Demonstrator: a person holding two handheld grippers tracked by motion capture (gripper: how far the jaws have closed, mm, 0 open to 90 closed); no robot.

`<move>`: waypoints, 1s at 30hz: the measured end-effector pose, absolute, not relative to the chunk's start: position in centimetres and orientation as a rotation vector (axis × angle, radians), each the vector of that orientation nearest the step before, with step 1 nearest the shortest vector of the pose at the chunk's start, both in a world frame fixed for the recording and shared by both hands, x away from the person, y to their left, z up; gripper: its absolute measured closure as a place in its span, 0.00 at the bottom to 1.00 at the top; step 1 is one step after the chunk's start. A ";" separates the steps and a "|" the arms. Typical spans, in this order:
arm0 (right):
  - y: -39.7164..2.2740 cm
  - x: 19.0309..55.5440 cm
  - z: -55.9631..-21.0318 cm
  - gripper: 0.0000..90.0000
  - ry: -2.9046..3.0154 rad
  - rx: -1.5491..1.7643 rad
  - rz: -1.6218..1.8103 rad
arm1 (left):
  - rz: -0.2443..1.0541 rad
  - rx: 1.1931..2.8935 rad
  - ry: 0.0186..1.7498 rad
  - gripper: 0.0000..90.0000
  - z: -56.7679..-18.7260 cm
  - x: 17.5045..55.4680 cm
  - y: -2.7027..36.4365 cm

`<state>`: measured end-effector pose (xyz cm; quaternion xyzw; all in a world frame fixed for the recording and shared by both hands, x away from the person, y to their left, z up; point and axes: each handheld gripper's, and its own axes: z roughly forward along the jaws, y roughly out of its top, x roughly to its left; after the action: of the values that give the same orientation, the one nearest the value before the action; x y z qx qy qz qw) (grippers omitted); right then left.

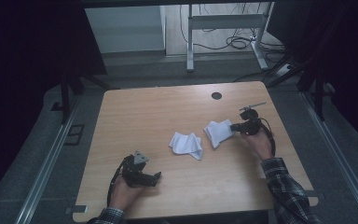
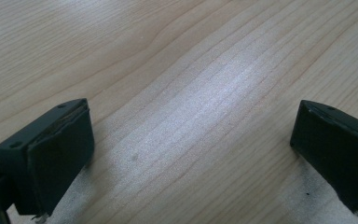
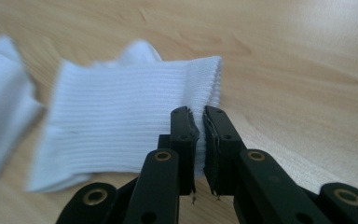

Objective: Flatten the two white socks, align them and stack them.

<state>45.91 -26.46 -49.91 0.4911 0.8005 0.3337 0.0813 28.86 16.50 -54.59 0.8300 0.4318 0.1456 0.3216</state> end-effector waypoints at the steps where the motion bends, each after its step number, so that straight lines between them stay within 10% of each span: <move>1: -26.5 45.9 -49.9 0.91 2.393 1.468 0.997 | 0.382 2.180 1.134 0.00 -54.6 28.9 16.5; 21: -18.7 45.0 -36.3 0.91 2.346 1.231 1.413 | 0.387 2.185 1.125 0.00 -54.6 28.9 16.5; 30: -21.8 43.5 -31.8 0.91 2.200 1.207 1.467 | 0.388 2.184 1.126 0.00 -54.6 28.9 16.5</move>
<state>43.47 -21.80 -31.77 0.4122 0.7517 0.5013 0.1170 28.92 16.54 -54.59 0.8314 0.4288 0.1478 0.3209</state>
